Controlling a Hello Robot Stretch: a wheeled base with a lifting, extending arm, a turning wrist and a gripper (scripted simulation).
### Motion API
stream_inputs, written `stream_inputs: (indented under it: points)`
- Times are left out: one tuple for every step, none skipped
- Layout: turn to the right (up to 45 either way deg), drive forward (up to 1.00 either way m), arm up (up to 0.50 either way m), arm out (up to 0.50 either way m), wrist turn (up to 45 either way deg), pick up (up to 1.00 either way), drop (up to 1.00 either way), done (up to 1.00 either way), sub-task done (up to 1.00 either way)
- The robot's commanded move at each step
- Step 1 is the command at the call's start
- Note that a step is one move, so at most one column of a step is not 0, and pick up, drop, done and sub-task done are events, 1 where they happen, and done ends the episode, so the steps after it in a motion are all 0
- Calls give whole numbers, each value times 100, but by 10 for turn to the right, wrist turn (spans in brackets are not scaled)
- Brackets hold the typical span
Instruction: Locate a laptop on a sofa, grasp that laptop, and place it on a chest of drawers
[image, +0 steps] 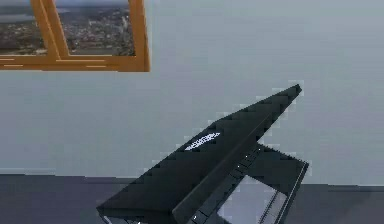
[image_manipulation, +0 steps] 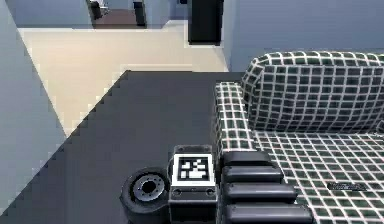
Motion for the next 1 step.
stream_inputs:
  points:
    - [420,0,0,0,0,0,0,0,0]
